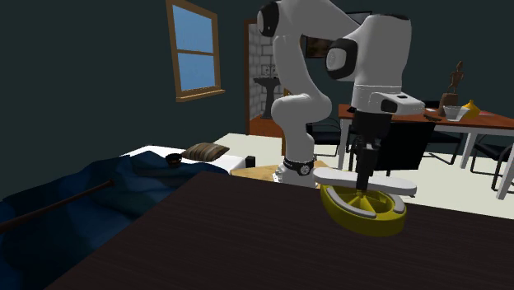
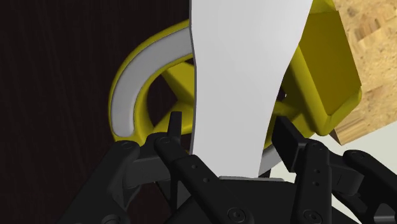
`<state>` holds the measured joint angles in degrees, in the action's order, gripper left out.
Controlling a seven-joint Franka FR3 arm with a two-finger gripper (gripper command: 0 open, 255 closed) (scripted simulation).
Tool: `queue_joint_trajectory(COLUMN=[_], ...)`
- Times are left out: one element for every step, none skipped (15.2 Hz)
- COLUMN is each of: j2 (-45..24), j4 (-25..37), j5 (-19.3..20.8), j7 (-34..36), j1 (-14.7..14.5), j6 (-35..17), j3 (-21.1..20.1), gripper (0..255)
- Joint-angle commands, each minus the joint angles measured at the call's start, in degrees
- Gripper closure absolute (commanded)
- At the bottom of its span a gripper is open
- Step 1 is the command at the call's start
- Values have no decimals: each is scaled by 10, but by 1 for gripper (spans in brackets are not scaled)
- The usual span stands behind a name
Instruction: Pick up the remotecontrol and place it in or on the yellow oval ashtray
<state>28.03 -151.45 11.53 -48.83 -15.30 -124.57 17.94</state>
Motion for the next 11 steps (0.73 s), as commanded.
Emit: queue_joint_trajectory(j2=[-10,-12,-12,-12,-12,-12,-12,-12,-12,-12,-12], j4=[-10,-11,-11,-11,-11,-11,-11,-11,-11,-11,-11], j5=[1,1,1,1,1,1,1,1,1,1,1], j7=[0,0,0,0,0,0,0,0,0,0,0], j1=[0,0,0,0,0,0,0,0,0,0,0], j6=[-21,-23,-23,-23,-23,-23,-23,-23,-23,-23,-23], j3=[3,3,3,3,3,3,3,3,3,3,3], gripper=[255,255,255,255,255,255,255,255,255,0,0])
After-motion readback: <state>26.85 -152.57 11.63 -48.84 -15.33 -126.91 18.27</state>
